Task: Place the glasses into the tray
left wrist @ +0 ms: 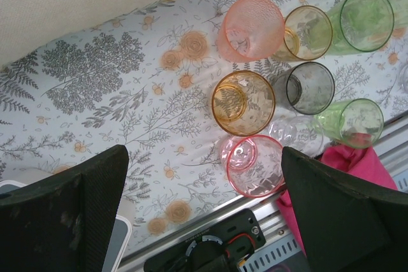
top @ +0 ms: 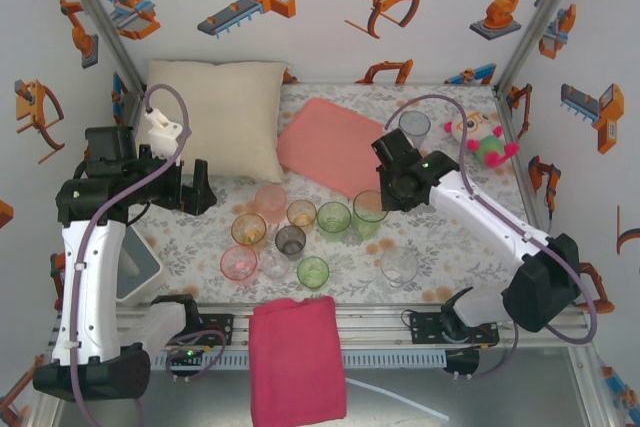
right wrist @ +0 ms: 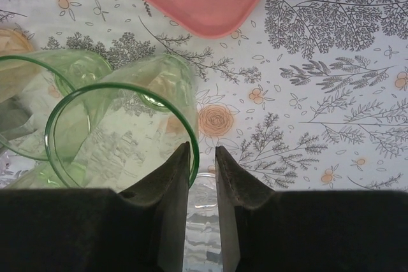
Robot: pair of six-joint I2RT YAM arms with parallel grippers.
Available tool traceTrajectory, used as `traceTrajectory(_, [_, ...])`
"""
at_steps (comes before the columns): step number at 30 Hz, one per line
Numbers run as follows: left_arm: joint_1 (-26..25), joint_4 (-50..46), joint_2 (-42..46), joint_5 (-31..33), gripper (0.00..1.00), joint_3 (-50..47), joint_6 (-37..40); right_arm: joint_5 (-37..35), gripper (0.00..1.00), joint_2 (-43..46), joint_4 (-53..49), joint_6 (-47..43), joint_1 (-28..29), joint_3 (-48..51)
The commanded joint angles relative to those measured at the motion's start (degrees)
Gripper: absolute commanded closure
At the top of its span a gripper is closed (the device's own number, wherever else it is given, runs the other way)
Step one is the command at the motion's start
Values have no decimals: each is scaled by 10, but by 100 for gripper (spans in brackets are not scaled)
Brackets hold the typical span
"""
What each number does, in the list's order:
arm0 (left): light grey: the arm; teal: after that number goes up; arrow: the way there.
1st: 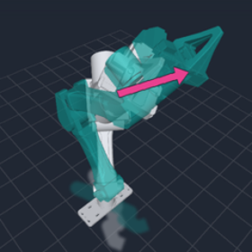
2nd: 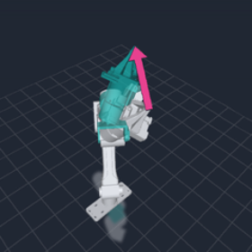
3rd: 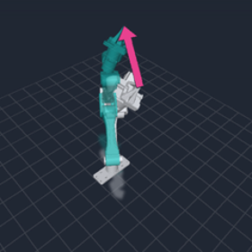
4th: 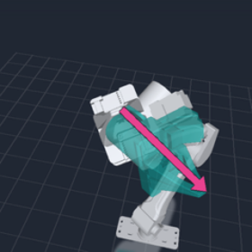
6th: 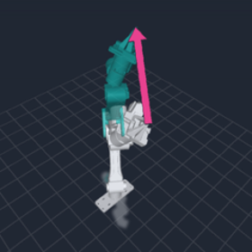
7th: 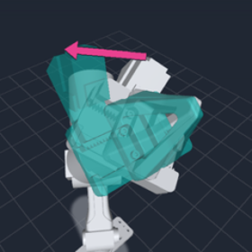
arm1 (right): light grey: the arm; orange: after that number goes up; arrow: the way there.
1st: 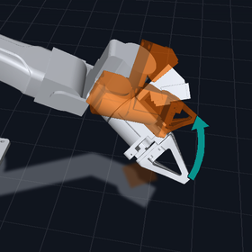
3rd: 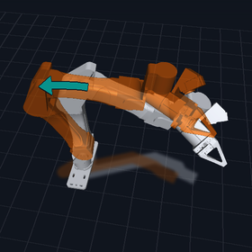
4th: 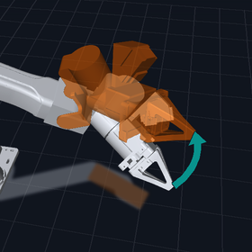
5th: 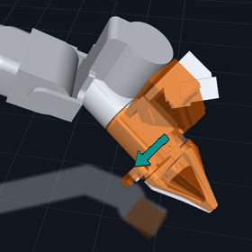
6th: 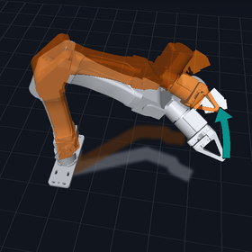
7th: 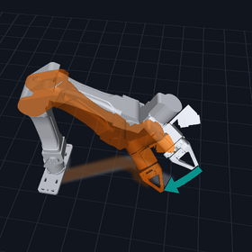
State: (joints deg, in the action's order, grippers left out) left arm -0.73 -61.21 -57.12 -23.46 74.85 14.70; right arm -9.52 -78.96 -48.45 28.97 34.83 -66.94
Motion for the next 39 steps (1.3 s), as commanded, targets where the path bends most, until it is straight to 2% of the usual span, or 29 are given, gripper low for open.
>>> traceTrajectory(1, [-2,1,8,-11,3,-6,4,-27,77,-7,8,9,4,7])
traceTrajectory(9, [-2,1,9,-11,3,-5,2,-30,83,-15,10,3,4,-2])
traceTrajectory(21, [-2,1,16,-10,3,-5,4,-29,100,-16,3,-3,4,-13])
traceTrajectory(39, [-2,-3,31,-18,3,-8,4,-53,100,13,-58,-11,-13,-92])
